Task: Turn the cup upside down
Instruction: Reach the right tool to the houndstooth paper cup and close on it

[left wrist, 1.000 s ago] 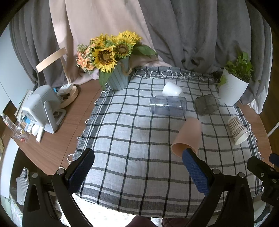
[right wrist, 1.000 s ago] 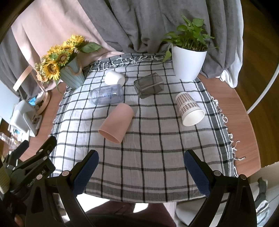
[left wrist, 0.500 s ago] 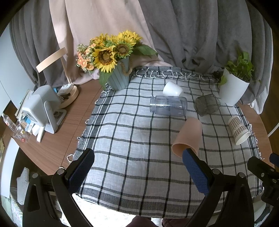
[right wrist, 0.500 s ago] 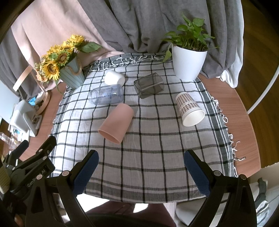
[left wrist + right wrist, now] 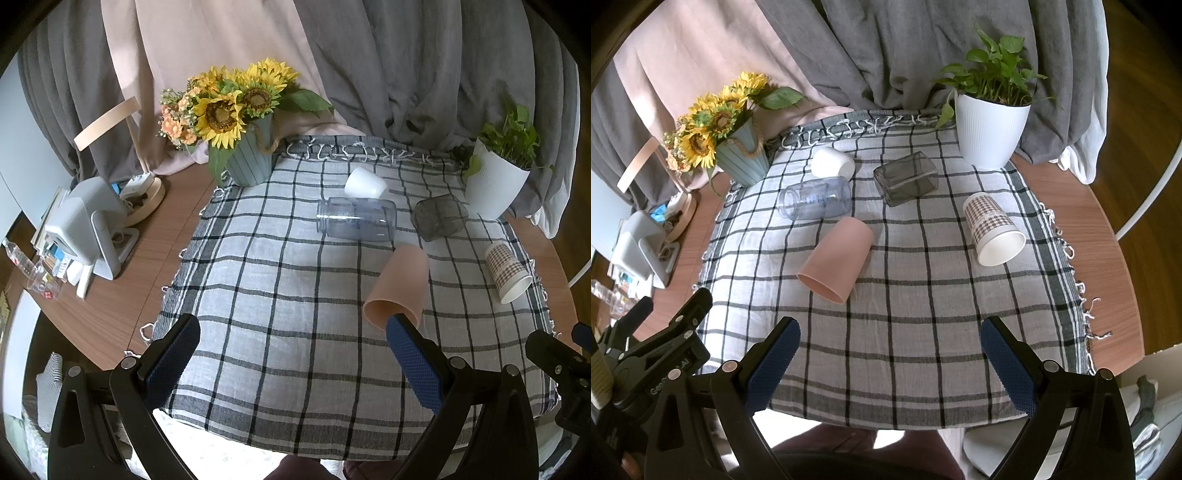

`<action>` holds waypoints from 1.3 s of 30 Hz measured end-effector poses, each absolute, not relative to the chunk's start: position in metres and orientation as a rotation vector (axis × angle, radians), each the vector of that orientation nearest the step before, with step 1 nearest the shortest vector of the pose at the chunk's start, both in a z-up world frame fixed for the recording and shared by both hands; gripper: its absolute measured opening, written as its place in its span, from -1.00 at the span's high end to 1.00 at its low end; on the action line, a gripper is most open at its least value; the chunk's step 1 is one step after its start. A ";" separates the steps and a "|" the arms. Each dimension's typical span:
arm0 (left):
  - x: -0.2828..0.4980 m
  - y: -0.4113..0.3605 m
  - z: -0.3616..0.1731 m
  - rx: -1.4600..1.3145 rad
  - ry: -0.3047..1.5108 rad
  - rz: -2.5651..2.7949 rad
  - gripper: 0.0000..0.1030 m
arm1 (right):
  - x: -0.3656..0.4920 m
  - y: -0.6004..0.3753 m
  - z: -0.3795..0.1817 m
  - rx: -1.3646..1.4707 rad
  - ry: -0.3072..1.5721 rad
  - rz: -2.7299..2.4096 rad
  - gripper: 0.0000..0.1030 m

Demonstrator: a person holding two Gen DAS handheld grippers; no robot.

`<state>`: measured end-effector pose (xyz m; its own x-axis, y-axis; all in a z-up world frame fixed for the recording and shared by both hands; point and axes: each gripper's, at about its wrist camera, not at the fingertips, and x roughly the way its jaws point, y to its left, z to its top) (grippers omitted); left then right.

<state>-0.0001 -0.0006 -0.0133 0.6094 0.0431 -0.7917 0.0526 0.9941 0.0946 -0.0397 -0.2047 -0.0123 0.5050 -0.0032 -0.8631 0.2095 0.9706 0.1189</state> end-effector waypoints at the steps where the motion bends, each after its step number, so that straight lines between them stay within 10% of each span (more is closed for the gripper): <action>1: 0.000 0.000 -0.013 0.112 0.916 -0.005 -1.00 | -0.040 -0.205 -0.012 0.218 1.036 -0.130 -0.91; 39: 0.102 -0.182 -0.074 0.225 1.063 -0.015 -1.00 | 0.086 -0.360 -0.092 0.229 1.229 -0.174 -0.91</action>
